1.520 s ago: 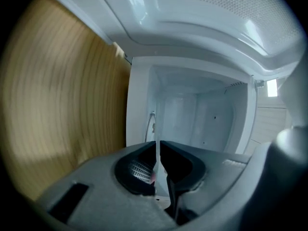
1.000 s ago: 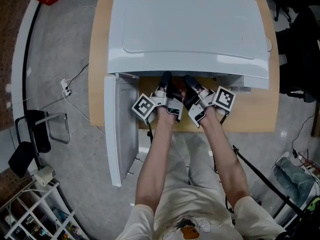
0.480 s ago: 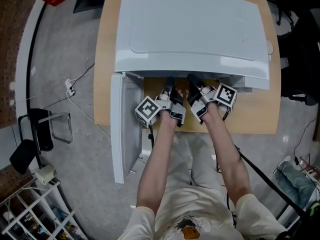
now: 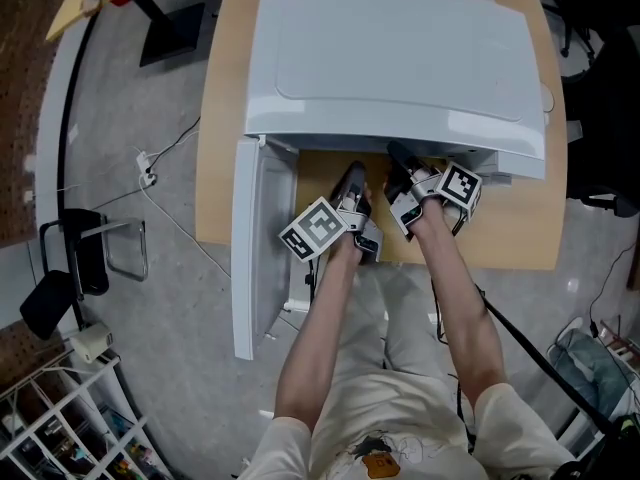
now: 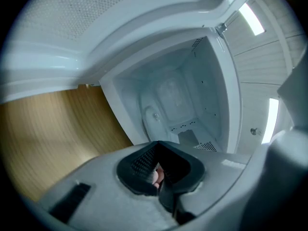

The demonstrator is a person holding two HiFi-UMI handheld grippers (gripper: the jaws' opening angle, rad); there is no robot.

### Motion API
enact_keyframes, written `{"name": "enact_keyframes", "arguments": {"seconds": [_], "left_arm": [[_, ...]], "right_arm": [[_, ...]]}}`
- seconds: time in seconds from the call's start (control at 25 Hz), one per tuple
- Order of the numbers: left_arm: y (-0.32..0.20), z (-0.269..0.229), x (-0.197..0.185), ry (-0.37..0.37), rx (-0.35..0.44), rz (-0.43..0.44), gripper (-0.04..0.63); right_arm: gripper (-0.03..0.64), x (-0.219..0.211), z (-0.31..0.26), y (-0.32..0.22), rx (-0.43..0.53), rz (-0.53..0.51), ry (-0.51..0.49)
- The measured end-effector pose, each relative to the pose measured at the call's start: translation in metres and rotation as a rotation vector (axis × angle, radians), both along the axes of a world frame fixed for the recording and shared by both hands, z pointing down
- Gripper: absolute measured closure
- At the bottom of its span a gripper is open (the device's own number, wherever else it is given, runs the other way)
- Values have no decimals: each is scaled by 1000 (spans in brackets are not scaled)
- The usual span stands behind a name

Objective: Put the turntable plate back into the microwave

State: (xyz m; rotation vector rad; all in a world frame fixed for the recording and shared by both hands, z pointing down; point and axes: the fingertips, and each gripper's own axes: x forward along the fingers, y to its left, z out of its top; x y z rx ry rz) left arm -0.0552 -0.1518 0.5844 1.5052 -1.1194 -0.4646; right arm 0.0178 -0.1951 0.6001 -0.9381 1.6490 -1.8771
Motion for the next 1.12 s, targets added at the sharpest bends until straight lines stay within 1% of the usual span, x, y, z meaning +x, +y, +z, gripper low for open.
{"name": "enact_keyframes", "arguments": {"seconds": [0.08,0.2,0.32,0.4,0.48,0.56,0.64,0.72,0.8,0.92,1.0,1.12], "left_arm": [[2,0,1,-13,-3,11,595],[2,-4,2,-27,-2,22,596],[0,-15,2,-56,10,35,595],[4,-26,3,-81,17,50,595],[13,-40,7,-106,27,68,595],[20,-58,11,-140,55,94,595],[28,-73,15,-180,72,120,595],[42,-86,14,-244,67,140,595],[54,-98,12,-321,81,166,595],[70,-105,15,-403,84,231,595],[80,-101,17,-447,76,279,595],[94,-98,19,-525,85,347,595]], "right_arm": [[614,-1,-5,0,11,2,-12],[609,0,-10,1,16,2,-3],[611,0,-21,6,37,-6,1],[614,-2,-32,17,61,-30,20],[614,-4,-47,35,97,-73,67],[614,-3,-67,49,139,-107,140],[612,0,-87,60,201,-129,238],[612,1,-101,74,268,-157,374],[611,0,-117,84,332,-190,509],[610,-2,-138,94,410,-221,667],[609,-3,-143,101,439,-238,755],[609,-6,-133,116,431,-275,845]]}}
